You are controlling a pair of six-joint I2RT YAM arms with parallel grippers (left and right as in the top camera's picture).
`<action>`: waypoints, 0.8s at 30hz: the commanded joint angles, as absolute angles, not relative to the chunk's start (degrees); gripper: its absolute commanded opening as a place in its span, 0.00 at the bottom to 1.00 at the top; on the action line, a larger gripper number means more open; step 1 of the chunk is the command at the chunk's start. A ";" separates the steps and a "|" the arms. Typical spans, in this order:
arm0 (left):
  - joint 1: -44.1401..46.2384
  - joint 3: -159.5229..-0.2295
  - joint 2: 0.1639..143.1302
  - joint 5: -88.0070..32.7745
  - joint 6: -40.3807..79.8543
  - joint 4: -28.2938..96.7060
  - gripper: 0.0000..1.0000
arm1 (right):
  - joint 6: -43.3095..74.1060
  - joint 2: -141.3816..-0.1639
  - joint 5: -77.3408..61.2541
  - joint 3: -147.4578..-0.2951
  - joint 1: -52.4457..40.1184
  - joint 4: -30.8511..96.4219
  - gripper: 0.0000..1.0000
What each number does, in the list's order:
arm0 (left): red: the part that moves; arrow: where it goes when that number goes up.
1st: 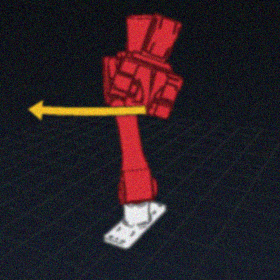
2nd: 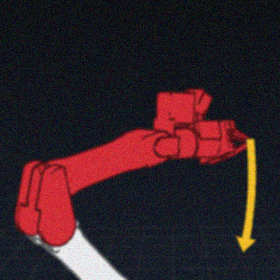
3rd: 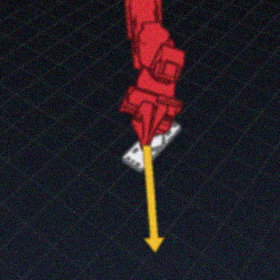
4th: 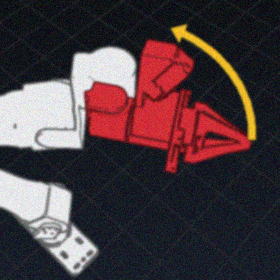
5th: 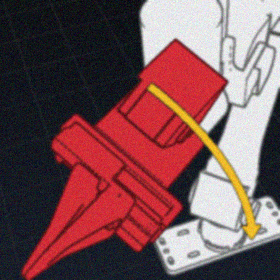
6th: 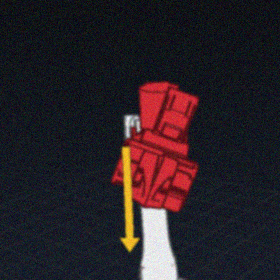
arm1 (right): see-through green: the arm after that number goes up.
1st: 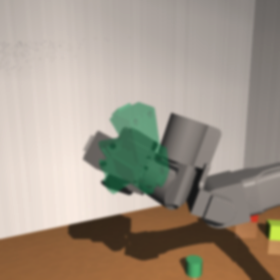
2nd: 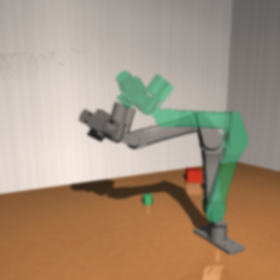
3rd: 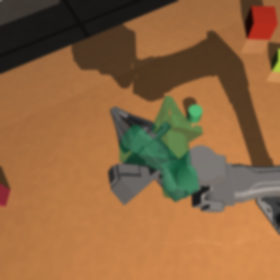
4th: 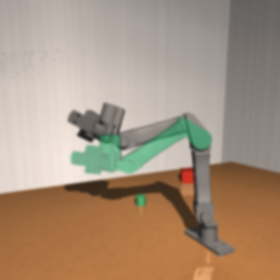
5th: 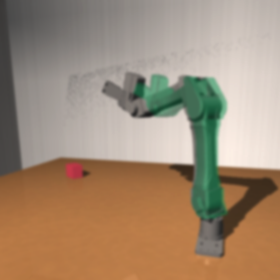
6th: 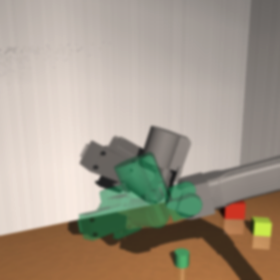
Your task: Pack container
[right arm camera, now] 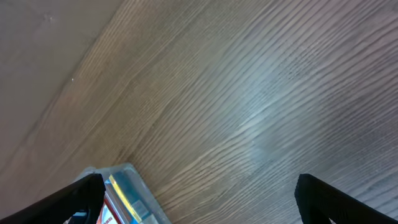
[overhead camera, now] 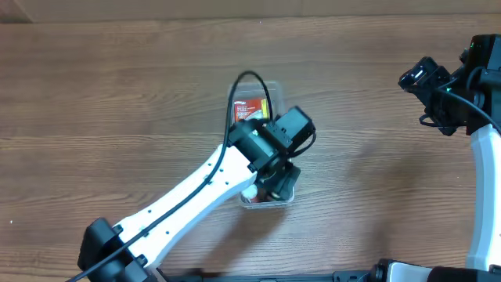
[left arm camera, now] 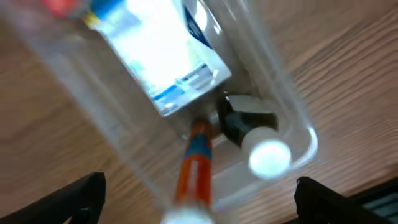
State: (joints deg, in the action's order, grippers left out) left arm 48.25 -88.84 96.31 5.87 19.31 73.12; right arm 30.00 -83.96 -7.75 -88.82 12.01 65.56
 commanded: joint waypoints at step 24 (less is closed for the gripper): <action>22.13 -102.41 54.43 25.43 19.09 89.34 1.00 | 30.26 -84.03 -8.25 -89.23 12.19 65.28 1.00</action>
